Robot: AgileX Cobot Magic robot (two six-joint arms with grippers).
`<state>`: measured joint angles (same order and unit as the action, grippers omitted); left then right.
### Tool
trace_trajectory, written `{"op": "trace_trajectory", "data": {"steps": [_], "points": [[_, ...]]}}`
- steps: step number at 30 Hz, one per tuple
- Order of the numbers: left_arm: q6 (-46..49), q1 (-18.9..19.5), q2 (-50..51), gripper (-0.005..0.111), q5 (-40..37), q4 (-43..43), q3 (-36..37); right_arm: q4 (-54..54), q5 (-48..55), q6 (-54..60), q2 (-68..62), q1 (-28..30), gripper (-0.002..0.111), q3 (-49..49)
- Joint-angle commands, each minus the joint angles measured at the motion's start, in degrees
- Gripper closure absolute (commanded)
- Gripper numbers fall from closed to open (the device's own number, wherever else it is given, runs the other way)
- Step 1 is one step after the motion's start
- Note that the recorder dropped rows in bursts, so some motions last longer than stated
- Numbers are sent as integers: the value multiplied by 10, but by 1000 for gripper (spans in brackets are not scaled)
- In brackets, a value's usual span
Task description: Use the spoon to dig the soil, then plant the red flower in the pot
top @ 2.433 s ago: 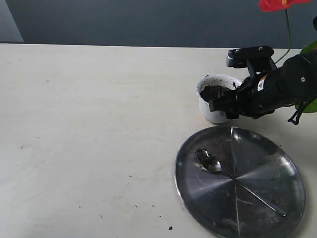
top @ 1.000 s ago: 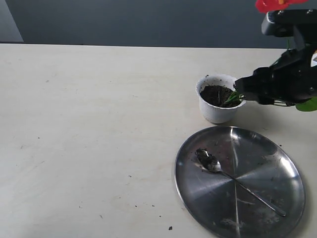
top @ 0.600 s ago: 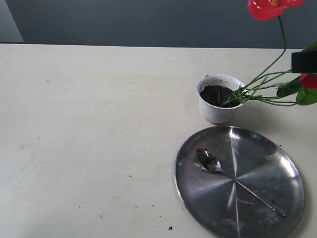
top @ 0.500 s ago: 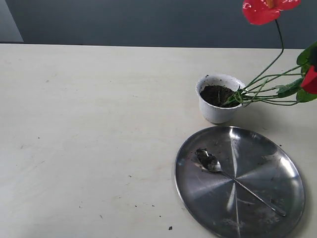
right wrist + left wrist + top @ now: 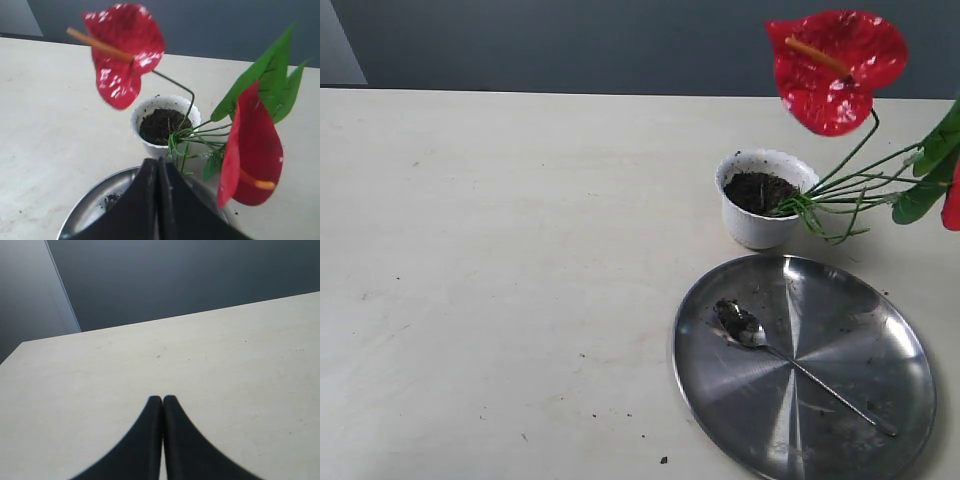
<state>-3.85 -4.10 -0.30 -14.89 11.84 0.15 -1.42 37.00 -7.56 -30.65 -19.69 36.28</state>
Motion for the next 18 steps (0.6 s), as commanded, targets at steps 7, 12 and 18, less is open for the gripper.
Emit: {"op": "trace_trajectory", "data": {"steps": [7,12,18], "points": [[0,-1,3,105,4,-2,-2,76,34,-3,104,2,108,-114],[0,-1,3,105,4,-2,-2,173,32,-3,104,2,108,-114],[0,-1,3,105,4,-2,-2,178,29,-3,104,2,108,-115]]}}
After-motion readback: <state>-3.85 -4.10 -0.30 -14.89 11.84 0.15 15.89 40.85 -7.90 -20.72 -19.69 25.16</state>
